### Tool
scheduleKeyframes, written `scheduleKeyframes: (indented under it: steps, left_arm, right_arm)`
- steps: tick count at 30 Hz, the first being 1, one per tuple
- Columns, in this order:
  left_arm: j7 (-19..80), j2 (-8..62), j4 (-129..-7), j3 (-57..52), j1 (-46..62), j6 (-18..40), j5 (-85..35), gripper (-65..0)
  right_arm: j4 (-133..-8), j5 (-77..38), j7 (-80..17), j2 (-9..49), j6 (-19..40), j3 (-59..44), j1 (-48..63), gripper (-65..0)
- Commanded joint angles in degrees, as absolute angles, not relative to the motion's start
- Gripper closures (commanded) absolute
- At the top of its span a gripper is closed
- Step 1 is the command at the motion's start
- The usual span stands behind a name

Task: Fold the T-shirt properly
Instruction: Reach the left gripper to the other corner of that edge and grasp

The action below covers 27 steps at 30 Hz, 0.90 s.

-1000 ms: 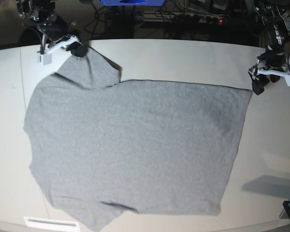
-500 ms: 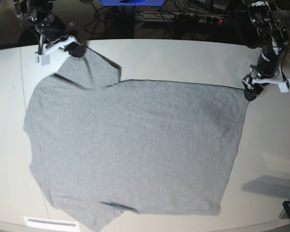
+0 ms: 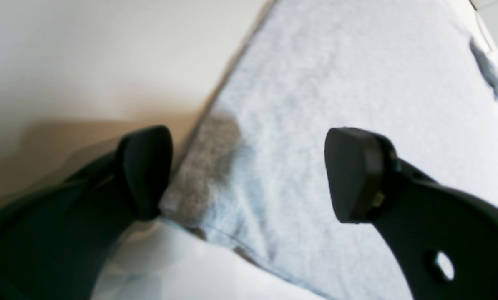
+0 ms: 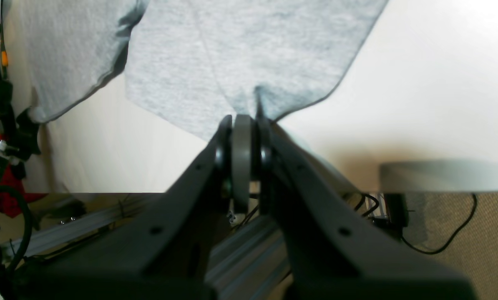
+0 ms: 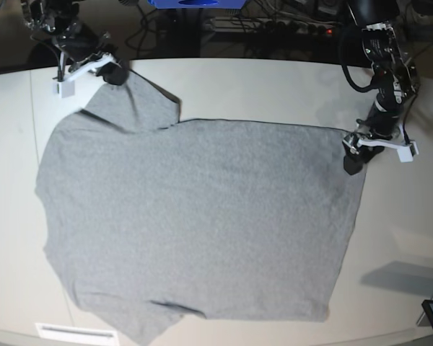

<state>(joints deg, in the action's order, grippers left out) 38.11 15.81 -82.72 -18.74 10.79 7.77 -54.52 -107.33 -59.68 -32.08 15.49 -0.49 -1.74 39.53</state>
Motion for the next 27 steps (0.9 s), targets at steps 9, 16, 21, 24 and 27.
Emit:
scheduleKeyframes:
  steps: [9, 16, 21, 24, 27]
  left_arm:
    - [43.47, 14.29, -82.15, -17.27, 11.03, 6.81, -54.46, -52.6]
    - [43.47, 14.64, -82.24, -17.27, 11.3, 6.81, -54.46, -13.8]
    - [43.65, 14.64, -82.86, -17.89, 12.62, 6.81, -54.46, -12.6]
    - [43.65, 14.64, -82.77, -17.89, 12.79, 6.81, -54.46, -8.7]
    - [43.65, 14.73, -82.86, -17.89, 13.49, 6.81, -54.46, -3.4]
  right_arm:
    - [-108.09, -60.35, -31.6, 15.87, 0.22, -1.89, 39.96, -0.7]
    - [-108.09, -60.35, -31.6, 15.78, 0.22, -1.89, 39.87, -0.7]
    - [-108.09, -60.35, -31.6, 15.78, 0.13, -1.89, 39.52, -0.7]
    - [-108.09, -60.35, -31.6, 15.87, 0.13, -1.89, 39.52, -0.7]
    - [-108.09, -60.35, -31.6, 15.87, 0.13, -1.89, 39.52, -0.7]
